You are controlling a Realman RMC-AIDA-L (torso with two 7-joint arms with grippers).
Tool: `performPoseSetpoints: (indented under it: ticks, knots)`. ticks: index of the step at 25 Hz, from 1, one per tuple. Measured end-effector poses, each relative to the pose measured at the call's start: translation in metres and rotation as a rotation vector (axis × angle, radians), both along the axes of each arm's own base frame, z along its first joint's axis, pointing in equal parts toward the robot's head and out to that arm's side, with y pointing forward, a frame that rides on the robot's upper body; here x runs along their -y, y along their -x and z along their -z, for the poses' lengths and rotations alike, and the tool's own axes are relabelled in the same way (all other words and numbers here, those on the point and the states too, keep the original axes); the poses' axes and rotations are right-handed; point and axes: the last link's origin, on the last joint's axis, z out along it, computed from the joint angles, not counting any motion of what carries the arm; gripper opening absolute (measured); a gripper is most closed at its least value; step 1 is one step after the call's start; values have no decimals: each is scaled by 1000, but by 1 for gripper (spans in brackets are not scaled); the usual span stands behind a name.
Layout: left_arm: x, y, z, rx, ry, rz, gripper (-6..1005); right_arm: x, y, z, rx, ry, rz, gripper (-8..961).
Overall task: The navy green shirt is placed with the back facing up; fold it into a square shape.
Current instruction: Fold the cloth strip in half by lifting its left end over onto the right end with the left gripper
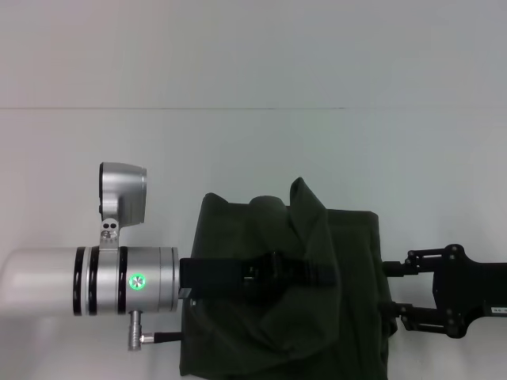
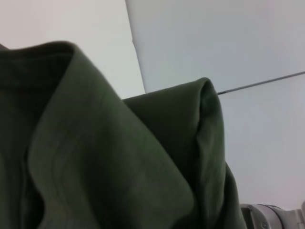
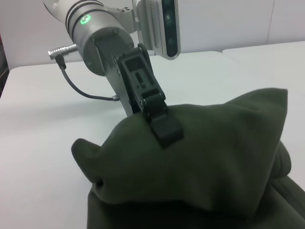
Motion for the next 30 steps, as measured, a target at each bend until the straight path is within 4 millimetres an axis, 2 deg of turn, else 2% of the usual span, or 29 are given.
performPoseSetpoints:
  ticks: [11, 16, 20, 26, 30]
  knots:
    - [4, 1, 4, 6, 7, -9, 248, 0, -6, -8, -13, -35, 28, 580]
    - [3, -4, 6, 17, 11, -6, 514, 0, -7, -10, -16, -47, 36, 580]
    - [1, -5, 5, 16, 9, 1, 599, 0, -9, -12, -17, -57, 45, 580]
    - [-9, 3, -25, -27, -110, 159, 726, -1, -13, -18, -26, -73, 79, 580]
    - [-7, 21, -51, -100, -155, 300, 812, -3, -11, -19, -32, -68, 89, 579]
